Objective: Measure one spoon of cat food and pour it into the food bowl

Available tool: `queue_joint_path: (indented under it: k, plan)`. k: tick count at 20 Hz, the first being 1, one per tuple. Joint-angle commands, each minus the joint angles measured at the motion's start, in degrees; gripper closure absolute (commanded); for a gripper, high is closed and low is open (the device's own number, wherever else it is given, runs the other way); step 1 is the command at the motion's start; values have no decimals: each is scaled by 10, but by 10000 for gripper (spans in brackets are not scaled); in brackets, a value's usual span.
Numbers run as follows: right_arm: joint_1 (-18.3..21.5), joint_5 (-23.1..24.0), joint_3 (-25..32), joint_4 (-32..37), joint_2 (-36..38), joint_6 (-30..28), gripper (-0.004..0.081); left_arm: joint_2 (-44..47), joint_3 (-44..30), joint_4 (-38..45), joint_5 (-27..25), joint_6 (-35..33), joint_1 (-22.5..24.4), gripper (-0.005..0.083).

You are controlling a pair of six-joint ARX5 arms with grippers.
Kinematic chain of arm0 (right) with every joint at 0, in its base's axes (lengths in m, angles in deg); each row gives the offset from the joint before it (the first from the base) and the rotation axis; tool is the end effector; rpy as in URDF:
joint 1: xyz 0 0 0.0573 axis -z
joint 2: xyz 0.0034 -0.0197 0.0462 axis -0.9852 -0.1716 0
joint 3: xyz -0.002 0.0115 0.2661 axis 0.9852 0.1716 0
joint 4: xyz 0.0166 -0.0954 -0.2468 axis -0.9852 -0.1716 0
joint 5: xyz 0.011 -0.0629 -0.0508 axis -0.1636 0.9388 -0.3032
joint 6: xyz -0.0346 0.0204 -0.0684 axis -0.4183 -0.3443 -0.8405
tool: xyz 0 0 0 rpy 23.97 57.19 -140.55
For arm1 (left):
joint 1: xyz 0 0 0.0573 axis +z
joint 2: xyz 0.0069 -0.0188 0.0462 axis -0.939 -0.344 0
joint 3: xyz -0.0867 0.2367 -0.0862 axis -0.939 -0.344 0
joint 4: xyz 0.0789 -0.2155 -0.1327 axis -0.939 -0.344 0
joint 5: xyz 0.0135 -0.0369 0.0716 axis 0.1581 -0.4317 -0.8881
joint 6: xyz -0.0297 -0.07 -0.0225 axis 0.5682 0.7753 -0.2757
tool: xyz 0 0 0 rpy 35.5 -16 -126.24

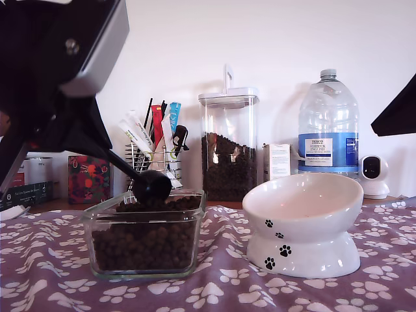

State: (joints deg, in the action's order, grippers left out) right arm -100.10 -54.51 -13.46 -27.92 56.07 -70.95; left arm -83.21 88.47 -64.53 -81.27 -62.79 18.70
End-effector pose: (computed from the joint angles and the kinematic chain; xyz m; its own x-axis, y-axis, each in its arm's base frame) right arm 0.1461 0.0839 0.1823 0.5716 0.6809 -0.4578 -0.5819 0.7298 0.3589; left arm 0.1815 -0.1768 0.1664 0.8365 -0.2879 -0.4662 0.4284 -0.1869 0.8841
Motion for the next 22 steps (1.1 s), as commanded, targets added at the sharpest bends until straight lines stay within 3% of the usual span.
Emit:
queue_joint_path:
  k: [1,6,11,17,22]
  plan:
    - [-2,-1,-3,6,-3,0,782,-25,6,15,2,-35,6,793]
    - [-2,-2,-3,6,-3,0,782,-47,6,62,-5,-99,20,793]
    - [-2,-2,-3,7,-3,0,782,-47,6,16,-1,-116,31,793]
    - [-2,-2,-3,8,-3,0,782,-47,6,-21,37,-81,17,793]
    - [-2,-1,-3,8,-3,0,782,-46,7,-22,41,2,-9,794]
